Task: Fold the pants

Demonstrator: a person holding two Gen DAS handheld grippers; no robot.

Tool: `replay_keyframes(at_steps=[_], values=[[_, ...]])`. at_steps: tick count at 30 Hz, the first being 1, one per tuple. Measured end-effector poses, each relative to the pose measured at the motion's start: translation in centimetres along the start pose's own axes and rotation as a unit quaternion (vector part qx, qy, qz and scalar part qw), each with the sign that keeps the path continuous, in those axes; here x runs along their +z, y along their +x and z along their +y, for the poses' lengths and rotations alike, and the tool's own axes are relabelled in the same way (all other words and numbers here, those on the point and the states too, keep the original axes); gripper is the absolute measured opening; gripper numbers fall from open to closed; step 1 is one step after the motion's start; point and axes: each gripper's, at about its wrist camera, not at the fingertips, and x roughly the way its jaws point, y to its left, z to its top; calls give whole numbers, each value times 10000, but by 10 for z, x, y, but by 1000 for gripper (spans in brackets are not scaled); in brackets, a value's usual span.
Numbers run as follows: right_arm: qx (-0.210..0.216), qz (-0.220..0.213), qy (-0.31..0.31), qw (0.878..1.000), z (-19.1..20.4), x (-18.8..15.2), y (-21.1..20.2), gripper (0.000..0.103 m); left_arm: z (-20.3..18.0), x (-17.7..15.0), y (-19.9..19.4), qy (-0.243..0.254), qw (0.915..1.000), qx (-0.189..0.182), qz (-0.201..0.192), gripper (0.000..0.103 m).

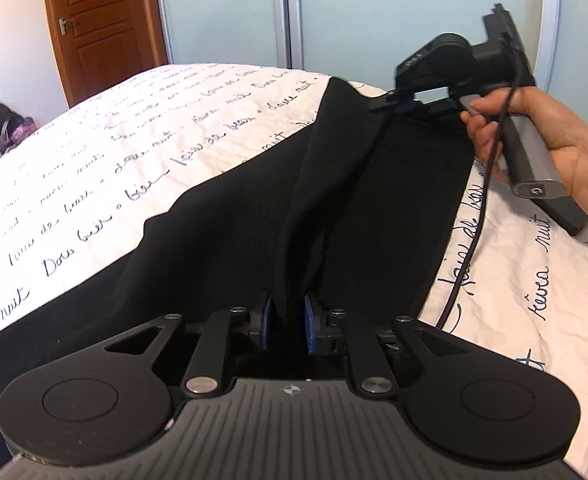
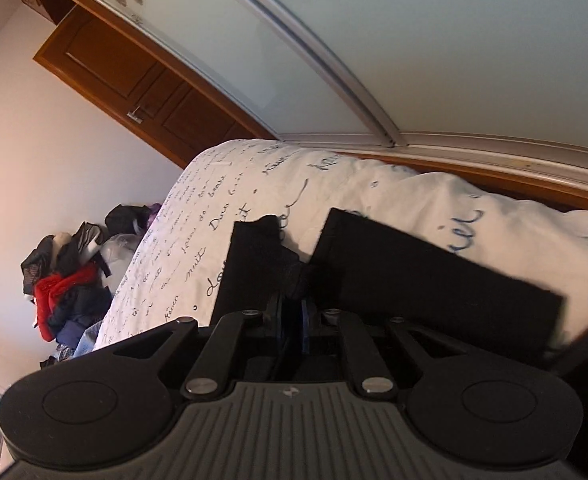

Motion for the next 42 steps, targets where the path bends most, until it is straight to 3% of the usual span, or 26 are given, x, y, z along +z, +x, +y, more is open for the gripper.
replay_keyframes(at_steps=[2, 4, 5, 6, 10, 13, 18, 29, 42], values=[[108, 38, 101, 9999, 0, 0, 7, 9, -3, -1, -1, 84, 9999, 39, -76, 31], [212, 70, 281, 9994, -2, 2, 12, 9, -6, -3, -1, 122, 9998, 99, -109, 31], [212, 42, 267, 9994, -1, 1, 12, 9, -6, -3, -1, 112, 9998, 107, -112, 29], [152, -17, 185, 9997, 2, 0, 9, 9, -6, -3, -1, 71, 9999, 108, -115, 20], [-148, -414, -756, 9962, 26, 3, -8, 5, -4, 0, -5, -150, 9996, 139, -180, 16], [-335, -728, -1426, 9865, 45, 6, -27, 5, -7, 3, -13, -119, 9993, 84, -350, 16], [-971, -903, -2137, 9679, 48, 0, -55, 5, -21, 3, -20, 103, 9988, -18, -468, 16], [-1663, -892, -2628, 9462, 25, -23, -85, 5, -34, -5, -17, 331, 9985, -99, -415, 16], [-1796, -774, -2464, 9492, 8, -29, -93, 5, -42, -12, -10, 474, 9986, -75, -229, 17]])
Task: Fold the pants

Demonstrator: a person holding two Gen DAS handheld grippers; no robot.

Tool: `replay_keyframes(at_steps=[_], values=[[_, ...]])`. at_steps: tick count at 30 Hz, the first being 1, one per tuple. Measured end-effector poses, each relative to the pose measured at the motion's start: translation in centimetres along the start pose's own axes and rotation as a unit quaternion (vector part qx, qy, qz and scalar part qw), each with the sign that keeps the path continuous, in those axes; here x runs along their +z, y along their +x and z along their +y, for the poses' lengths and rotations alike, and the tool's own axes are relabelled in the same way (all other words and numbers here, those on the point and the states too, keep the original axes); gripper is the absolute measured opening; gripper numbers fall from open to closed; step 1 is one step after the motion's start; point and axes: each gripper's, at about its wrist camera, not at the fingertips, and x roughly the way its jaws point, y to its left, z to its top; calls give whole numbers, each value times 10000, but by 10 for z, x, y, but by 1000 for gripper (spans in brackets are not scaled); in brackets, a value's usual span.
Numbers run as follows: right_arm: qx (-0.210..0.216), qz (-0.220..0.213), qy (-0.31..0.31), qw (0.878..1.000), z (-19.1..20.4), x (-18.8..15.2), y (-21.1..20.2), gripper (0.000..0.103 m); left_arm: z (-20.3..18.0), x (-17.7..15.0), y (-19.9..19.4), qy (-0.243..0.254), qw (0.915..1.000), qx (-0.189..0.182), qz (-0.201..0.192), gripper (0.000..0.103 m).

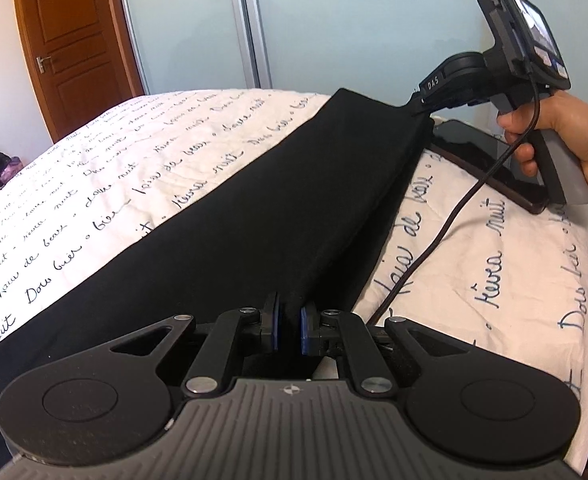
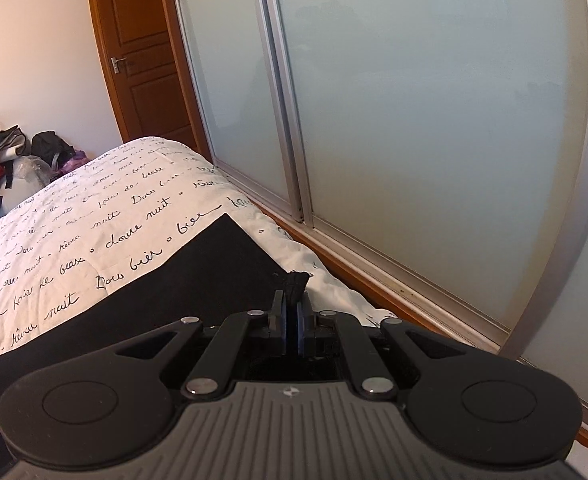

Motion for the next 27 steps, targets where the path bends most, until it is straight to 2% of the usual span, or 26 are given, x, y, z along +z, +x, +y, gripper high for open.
replay_keyframes(at_steps=[2, 4, 5, 6, 8, 10, 12, 15, 16, 18, 20, 22, 23, 25, 27], values=[[-27, 50, -11, 10000, -1, -2, 1, 7, 0, -1, 2, -5, 10000, -6, 33, 18], [-79, 161, -99, 9998, -1, -2, 3, 15, 1, 0, -1, -47, 10000, -35, 2, 23], [-178, 151, -140, 9996, -1, -1, 3, 25, 2, 0, -3, -65, 10000, -62, -30, 34], [-277, 74, -146, 9995, -2, 0, 0, 29, 2, 1, -5, -76, 9999, -108, -79, 45], [-459, -243, -115, 9986, -6, 2, -11, 33, 3, 2, -13, -97, 9996, -162, -187, 58], [-483, -544, -127, 9973, -6, 4, -24, 33, 4, 5, -22, -130, 9991, -213, -352, 61], [51, -590, -198, 9981, 0, 3, -34, 34, 7, 8, -27, -268, 9982, -231, -476, 63], [901, -126, -241, 9956, 16, -2, -31, 34, 13, 11, -17, -484, 9983, -218, -260, 64], [1008, 127, -282, 9944, 21, -3, -24, 36, 14, 11, -9, -520, 9984, -220, -52, 64], [895, 486, -212, 9946, 25, -7, -9, 37, 16, 10, 2, -617, 9978, -136, 196, 56], [800, 334, 218, 9960, 16, -7, -13, 37, 20, 8, -3, -714, 9973, -149, 88, 57], [958, 45, 622, 9934, 7, -6, -31, 38, 24, 10, -11, -778, 9969, -113, -100, 61], [1092, 28, 714, 9915, 5, -7, -38, 43, 26, 12, -13, -832, 9964, -48, -169, 63], [1379, 218, 887, 9862, 4, -13, -47, 49, 32, 15, -16, -1009, 9945, 18, -274, 66], [1635, 473, 1073, 9796, 4, -22, -51, 49, 39, 16, -19, -1293, 9911, 4, -315, 72]])
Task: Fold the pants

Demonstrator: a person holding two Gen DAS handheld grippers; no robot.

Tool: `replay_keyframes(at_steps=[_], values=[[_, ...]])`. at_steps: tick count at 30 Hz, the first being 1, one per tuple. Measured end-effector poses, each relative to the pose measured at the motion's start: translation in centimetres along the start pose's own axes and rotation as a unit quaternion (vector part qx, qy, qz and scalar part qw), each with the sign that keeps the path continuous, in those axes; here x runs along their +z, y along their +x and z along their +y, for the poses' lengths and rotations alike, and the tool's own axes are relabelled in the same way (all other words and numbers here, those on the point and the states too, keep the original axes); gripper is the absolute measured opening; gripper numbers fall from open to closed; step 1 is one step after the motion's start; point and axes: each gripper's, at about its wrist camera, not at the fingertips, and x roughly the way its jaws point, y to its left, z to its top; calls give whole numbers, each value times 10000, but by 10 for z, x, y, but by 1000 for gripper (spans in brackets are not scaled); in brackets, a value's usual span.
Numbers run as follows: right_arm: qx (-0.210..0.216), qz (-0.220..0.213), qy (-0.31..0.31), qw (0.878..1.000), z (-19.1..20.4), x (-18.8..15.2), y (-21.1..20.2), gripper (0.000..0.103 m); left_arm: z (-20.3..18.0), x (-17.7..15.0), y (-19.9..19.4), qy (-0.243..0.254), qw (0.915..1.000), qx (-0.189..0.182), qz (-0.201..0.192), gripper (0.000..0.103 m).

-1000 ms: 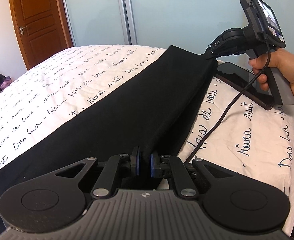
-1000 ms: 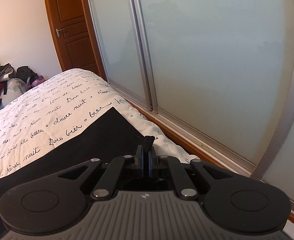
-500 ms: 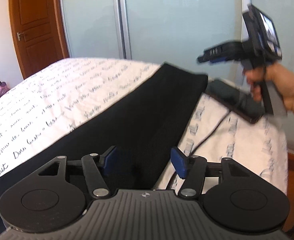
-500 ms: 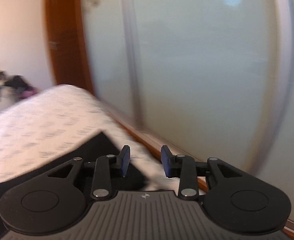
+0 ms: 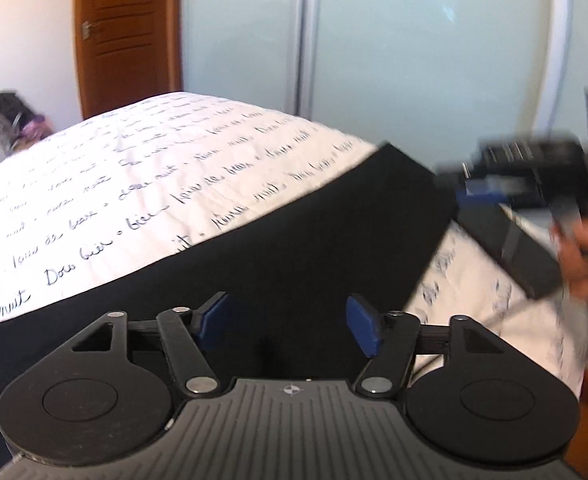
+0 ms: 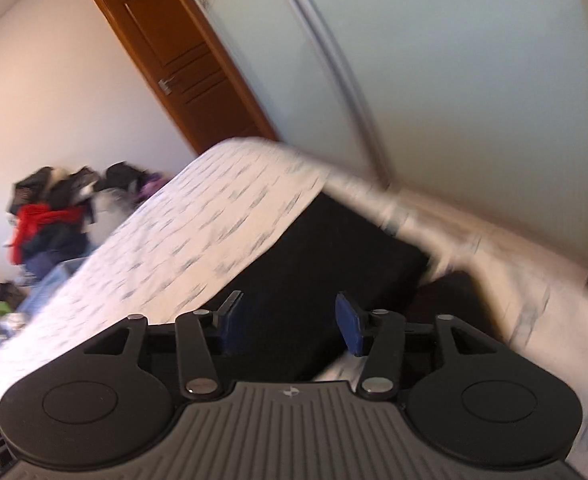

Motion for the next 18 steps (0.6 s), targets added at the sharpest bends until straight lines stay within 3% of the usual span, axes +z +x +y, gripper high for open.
replay_keyframes(at_steps=[3, 8, 18], values=[[47, 314, 236, 9992, 1, -12, 3, 49, 9, 3, -2, -334, 9994, -41, 30, 87], [-107, 399, 223, 9989, 6, -24, 5, 48, 11, 6, -3, -318, 9994, 138, 24, 90], [-34, -288, 732, 9969, -12, -2, 34, 49, 6, 11, 8, -215, 9989, 327, 264, 94]])
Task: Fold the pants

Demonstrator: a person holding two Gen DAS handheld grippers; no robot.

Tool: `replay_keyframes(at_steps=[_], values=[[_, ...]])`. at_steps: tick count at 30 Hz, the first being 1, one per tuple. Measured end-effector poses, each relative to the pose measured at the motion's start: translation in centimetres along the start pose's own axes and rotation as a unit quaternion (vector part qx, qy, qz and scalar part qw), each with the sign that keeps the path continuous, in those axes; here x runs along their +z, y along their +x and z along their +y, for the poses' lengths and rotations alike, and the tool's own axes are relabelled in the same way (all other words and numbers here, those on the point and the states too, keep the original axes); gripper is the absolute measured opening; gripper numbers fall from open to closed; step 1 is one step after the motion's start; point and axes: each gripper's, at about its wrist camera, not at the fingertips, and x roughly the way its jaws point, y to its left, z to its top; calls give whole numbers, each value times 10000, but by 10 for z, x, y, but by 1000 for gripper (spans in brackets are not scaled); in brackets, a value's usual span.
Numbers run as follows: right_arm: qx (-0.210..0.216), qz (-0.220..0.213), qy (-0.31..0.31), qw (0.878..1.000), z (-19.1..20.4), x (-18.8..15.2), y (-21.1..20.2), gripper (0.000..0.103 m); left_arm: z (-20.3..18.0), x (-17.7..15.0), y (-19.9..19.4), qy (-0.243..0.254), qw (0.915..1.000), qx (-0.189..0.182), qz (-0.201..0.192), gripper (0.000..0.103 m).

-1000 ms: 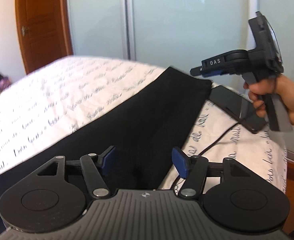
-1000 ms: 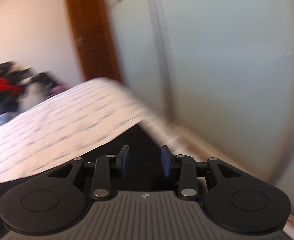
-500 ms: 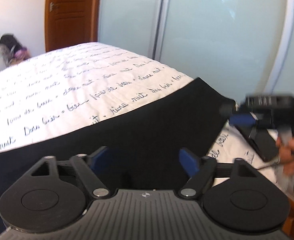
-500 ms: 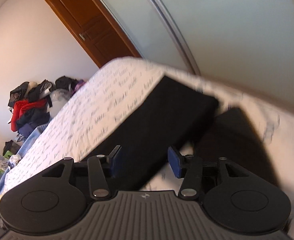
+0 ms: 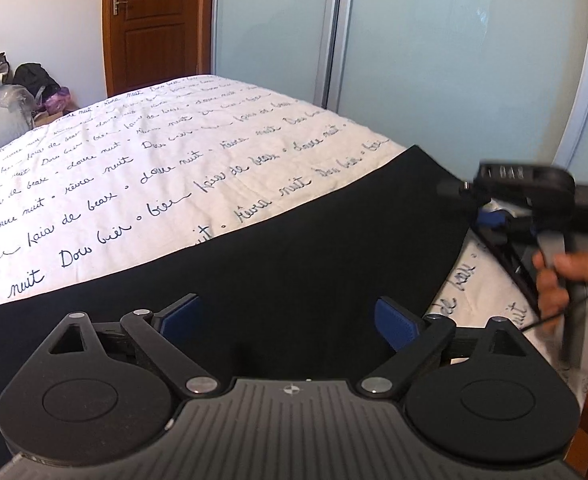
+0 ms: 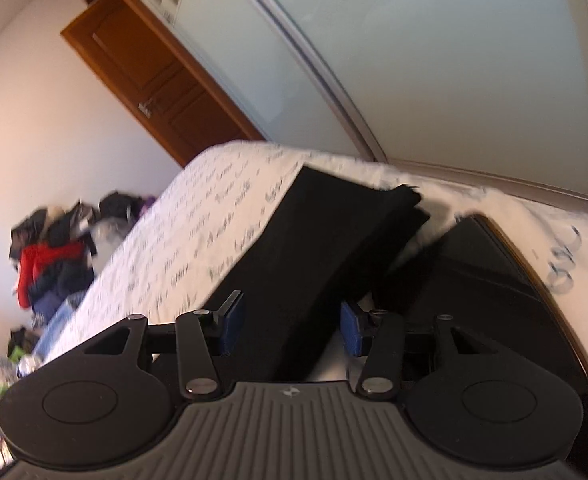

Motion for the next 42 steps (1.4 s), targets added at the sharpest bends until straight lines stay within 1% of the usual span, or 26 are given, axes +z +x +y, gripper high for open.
replay_keyframes(at_steps=[7, 9, 10, 12, 14, 15, 17, 18, 19, 20, 22, 24, 28, 30, 32, 33, 35, 37, 38, 40, 42], values=[[-343, -223, 93, 9991, -4, 25, 27, 49, 3, 2, 11, -97, 9996, 183, 205, 94], [-464, -215, 92, 9986, -4, 30, 33, 43, 4, 2, 11, -123, 9994, 198, 236, 94], [-479, -172, 142, 9986, -5, 31, 34, 38, 4, 2, 12, -127, 9994, 205, 244, 94], [-502, -82, 219, 9985, -6, 26, 31, 37, 5, 2, 11, -110, 9994, 223, 236, 94], [-495, 20, 226, 9985, -4, 22, 23, 39, 5, 2, 10, -88, 9995, 245, 201, 95], [-503, 85, 251, 9984, -3, 17, 21, 43, 5, 3, 10, -86, 9995, 250, 199, 95], [-380, 202, 254, 9988, 1, 8, 15, 56, 6, 3, 11, -113, 9994, 221, 225, 95], [-348, 243, 206, 9989, 4, 4, 10, 60, 6, 2, 12, -127, 9994, 202, 244, 95], [-336, 292, 178, 9989, 6, 0, 4, 67, 6, 2, 12, -130, 9994, 188, 256, 95], [-318, 330, 196, 9988, 8, -5, -1, 69, 6, 2, 11, -124, 9994, 185, 257, 95], [-218, 374, 272, 9987, 9, -16, -12, 69, 7, 1, 11, -117, 9994, 209, 240, 95], [-102, 492, 195, 9985, 13, -27, -18, 69, 7, 1, 10, -126, 9994, 222, 228, 95], [230, 749, 71, 9969, 20, -42, -17, 69, 8, 3, 9, -197, 9994, 204, 221, 95], [509, 732, 175, 9959, 16, -40, -3, 69, 8, 3, 7, -198, 9994, 201, 215, 95], [741, 649, 540, 9937, 5, -35, 17, 67, 7, 3, 5, -138, 9995, 218, 207, 95], [778, 564, 663, 9932, 4, -30, 23, 67, 6, 3, 5, -101, 9995, 244, 200, 95], [693, 414, 773, 9937, 9, -20, 31, 68, 6, 4, 4, -45, 9993, 313, 177, 95], [592, 139, 698, 9957, 13, -10, 34, 67, 7, 5, 4, -77, 9992, 353, 169, 95], [558, 35, 779, 9954, 10, -8, 35, 67, 8, 6, 4, -113, 9992, 341, 175, 95], [642, -52, 1104, 9918, 3, 1, 41, 66, 9, 6, 4, -181, 9992, 309, 184, 95], [539, -183, 1345, 9893, 0, 10, 44, 63, 9, 5, 3, -158, 9992, 310, 197, 95]])
